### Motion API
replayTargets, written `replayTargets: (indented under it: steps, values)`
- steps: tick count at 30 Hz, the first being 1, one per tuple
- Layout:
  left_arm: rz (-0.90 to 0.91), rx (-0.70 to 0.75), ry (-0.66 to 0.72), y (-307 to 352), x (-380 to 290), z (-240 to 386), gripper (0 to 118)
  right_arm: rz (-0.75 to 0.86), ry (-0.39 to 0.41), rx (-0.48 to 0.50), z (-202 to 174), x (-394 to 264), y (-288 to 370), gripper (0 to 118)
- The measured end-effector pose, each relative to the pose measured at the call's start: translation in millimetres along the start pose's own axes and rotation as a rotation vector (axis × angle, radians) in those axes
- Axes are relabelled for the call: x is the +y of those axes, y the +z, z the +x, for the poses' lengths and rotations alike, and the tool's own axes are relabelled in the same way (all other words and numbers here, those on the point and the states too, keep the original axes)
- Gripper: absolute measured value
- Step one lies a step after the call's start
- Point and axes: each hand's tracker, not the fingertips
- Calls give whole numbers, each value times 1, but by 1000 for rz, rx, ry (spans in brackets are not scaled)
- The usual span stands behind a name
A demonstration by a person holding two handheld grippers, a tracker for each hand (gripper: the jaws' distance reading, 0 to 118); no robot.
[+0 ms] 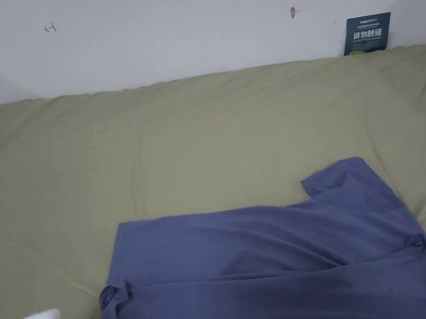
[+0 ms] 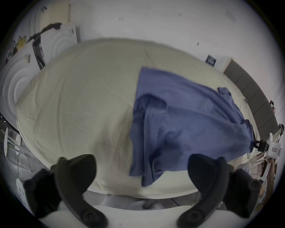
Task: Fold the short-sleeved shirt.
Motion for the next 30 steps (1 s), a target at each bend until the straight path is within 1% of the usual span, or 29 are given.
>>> replayTargets:
  steps: [2, 3, 4, 5, 6, 7, 8, 9, 10, 12, 13, 16, 18, 19, 20, 23, 24, 27, 28, 30]
  values:
    - [78, 21, -24, 17, 9, 12, 114, 44, 43, 24, -5, 7, 5, 104]
    - [111, 17, -47, 24, 14, 21, 114, 32, 37, 40, -10, 12, 5, 104]
    - [146, 18, -57, 10, 13, 10, 110, 19, 28, 61, -14, 16, 3, 103]
    - [180, 7, -58, 12, 15, 16, 103, -24, 18, 103, -27, 27, 12, 99]
    - [209, 5, -58, 12, 17, 22, 80, -25, -2, 143, -32, 30, 12, 76]
    - [223, 3, -59, 12, 18, 26, 13, 25, -12, 147, -38, 31, 15, 15]
    - [241, 1, -55, 11, 23, 38, 0, 70, 7, 127, -47, 31, 15, 0]
    - [277, -5, -32, 4, 25, 41, 0, 100, 36, 113, -51, 30, 9, 0]
    - [238, -1, -44, -2, 31, 44, 0, 110, 46, 98, -55, 32, 8, 0]
    - [228, -22, -20, -4, 39, 50, 0, 79, 3, 180, -57, 40, 1, 0]
    - [225, -20, -18, -8, 45, 52, 0, 85, -11, 196, -62, 42, 2, 0]
    - [218, -5, -31, -26, 72, 52, 0, 82, 8, 182, -65, 55, -7, 0]
    - [174, -4, -20, -43, 93, 48, 0, 80, 16, 176, -65, 63, -18, 0]
    - [122, -4, -8, -53, 101, 48, 0, 76, 20, 181, -64, 68, -23, 0]
    - [96, -6, -17, -79, 121, 30, 0, 76, 20, 177, -63, 73, -28, 0]
    - [41, 16, -42, -121, 158, 19, 0, 71, 30, 162, -63, 86, -47, 0]
    - [24, 23, -40, -131, 163, 28, 0, 63, 33, 155, -64, 91, -53, 0]
    - [-15, 25, -31, -175, 186, 22, 0, 44, 43, 148, -65, 100, -73, 0]
    - [-35, 13, -31, -184, 187, 28, 23, 37, 41, 149, -64, 103, -80, 0]
    - [-108, 52, -51, -214, 193, 31, 111, 22, 34, 163, -58, 103, -99, 0]
